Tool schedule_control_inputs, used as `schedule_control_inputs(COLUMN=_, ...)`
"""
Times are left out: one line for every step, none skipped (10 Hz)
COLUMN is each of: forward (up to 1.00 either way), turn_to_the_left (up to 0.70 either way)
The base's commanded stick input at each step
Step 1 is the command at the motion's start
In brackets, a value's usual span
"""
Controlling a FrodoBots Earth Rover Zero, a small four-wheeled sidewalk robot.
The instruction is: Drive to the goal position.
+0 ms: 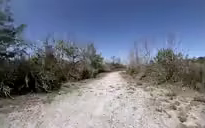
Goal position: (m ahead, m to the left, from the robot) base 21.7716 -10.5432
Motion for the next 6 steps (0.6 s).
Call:
schedule_control_inputs(forward=0.7, turn_to_the_left=-0.15)
schedule_control_inputs(forward=0.7, turn_to_the_left=-0.35)
schedule_control_inputs(forward=0.7, turn_to_the_left=-0.35)
schedule_control_inputs(forward=0.7, turn_to_the_left=-0.35)
schedule_control_inputs(forward=0.7, turn_to_the_left=-0.35)
schedule_control_inputs(forward=0.7, turn_to_the_left=-0.25)
